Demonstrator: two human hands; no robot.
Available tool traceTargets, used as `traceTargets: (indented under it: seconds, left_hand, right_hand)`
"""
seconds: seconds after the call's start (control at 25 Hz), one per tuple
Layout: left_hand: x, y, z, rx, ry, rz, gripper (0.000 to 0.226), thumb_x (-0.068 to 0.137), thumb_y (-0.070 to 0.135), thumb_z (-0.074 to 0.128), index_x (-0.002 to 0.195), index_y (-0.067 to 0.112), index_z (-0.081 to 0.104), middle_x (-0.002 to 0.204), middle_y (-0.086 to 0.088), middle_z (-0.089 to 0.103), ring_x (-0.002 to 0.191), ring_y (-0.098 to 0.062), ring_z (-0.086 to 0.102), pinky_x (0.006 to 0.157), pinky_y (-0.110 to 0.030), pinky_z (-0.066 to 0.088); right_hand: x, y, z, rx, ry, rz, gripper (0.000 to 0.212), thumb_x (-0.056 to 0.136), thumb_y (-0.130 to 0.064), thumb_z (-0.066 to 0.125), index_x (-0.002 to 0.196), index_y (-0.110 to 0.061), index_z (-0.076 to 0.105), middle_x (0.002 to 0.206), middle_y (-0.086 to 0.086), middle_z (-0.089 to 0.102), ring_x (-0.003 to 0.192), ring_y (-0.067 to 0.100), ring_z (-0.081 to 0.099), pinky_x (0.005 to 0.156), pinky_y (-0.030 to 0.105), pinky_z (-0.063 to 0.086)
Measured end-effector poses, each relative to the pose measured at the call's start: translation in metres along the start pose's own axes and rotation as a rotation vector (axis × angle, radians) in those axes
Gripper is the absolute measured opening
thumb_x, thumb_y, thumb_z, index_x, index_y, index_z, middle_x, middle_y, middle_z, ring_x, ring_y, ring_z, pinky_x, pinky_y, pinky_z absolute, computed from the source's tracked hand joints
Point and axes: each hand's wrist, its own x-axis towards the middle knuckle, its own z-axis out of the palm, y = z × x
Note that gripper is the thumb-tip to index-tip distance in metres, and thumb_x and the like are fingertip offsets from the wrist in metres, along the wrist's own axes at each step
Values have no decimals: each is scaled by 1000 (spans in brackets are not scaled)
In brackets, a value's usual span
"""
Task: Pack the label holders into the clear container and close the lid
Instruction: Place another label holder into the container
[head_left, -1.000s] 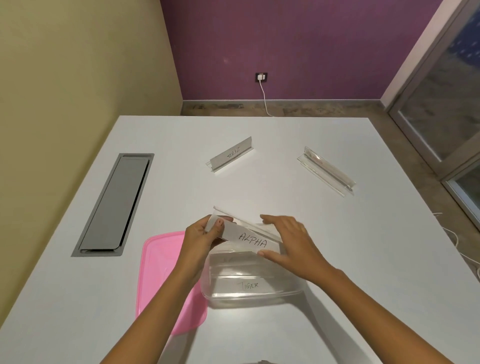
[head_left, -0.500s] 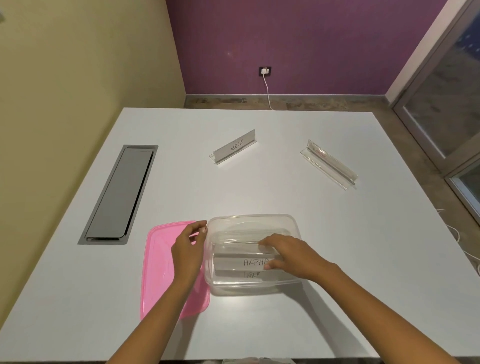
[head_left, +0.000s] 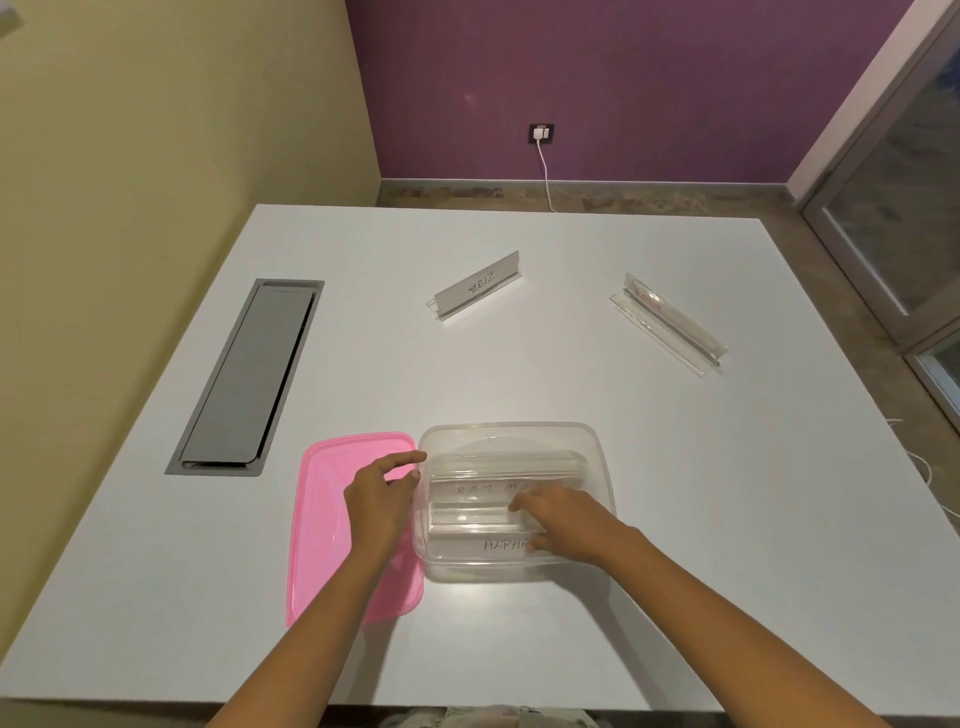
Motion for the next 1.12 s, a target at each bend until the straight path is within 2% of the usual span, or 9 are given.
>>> traceTargets:
  seconds: [0.16, 0.24, 0.32, 0.44, 0.6, 0.72, 0.84, 1.0, 1.12]
  left_hand:
    - [-1, 0, 2, 3, 17, 4, 24, 85, 7, 61, 99, 22, 73, 111, -7, 71, 74, -23, 70, 81, -42, 57]
    - [-1, 0, 4, 31, 24, 26, 24, 86, 6, 60, 99, 21, 73, 112, -5, 71, 71, -19, 67, 78, -37, 56]
    - [0, 1, 5, 82, 32, 79, 24, 86, 5, 59, 101, 18, 72, 113, -4, 70, 81, -18, 66, 76, -28, 51]
    - [1, 6, 12, 176, 61, 195, 24, 87, 7, 59, 107, 17, 68, 118, -2, 67, 111, -21, 58, 92, -25, 40]
    - [1, 23, 30, 327, -14, 436, 28, 87, 9, 59, 112, 18, 64, 117, 3, 65, 115, -17, 52, 95, -20, 30]
    - [5, 31, 54, 538, -145, 691, 34, 85, 8, 60, 119, 16, 63, 122, 1, 64, 118, -19, 55, 103, -31, 36]
    - [8, 36, 77, 629, -255, 756, 38, 89, 12, 56, 126, 19, 58, 130, 3, 60, 123, -16, 51, 105, -29, 36]
    - [24, 44, 92, 668, -261, 722, 33, 91, 18, 54, 123, 24, 59, 123, 6, 64, 113, -17, 57, 90, -30, 45]
    - [37, 53, 96, 705, -250, 724, 24, 91, 22, 56, 112, 26, 66, 108, 7, 71, 97, -20, 65, 75, -32, 49]
  right_hand:
    - [6, 2, 5, -58, 49, 29, 25, 88, -22, 64, 108, -8, 63, 107, 15, 68, 104, 34, 61, 75, 35, 46]
    - [5, 2, 4, -41, 84, 24, 25, 88, -22, 64, 108, -7, 66, 107, 14, 70, 104, 32, 61, 78, 34, 48]
    - [0, 3, -4, 24, 150, 11, 30, 88, -26, 65, 114, -11, 66, 110, 10, 71, 106, 27, 61, 83, 33, 49]
    - [-8, 8, -27, 193, 364, 19, 18, 90, -30, 62, 99, -17, 71, 96, 1, 75, 91, 19, 67, 78, 31, 50]
    - [-7, 36, -58, 375, 670, 144, 12, 91, -23, 61, 89, -15, 70, 86, 1, 74, 73, 17, 65, 74, 37, 55]
    - [4, 72, -74, 410, 795, 267, 11, 91, -14, 60, 96, -10, 69, 93, 7, 73, 80, 21, 66, 78, 40, 56]
    - [20, 117, -87, 330, 802, 388, 23, 90, -7, 57, 112, -6, 64, 109, 16, 68, 100, 30, 63, 89, 42, 52]
    - [45, 178, -105, 220, 729, 579, 39, 91, -3, 54, 130, -3, 51, 132, 21, 53, 125, 35, 46, 98, 43, 44]
    - [61, 218, -116, 134, 702, 642, 45, 89, 3, 53, 133, 3, 44, 135, 24, 48, 128, 37, 42, 101, 45, 41]
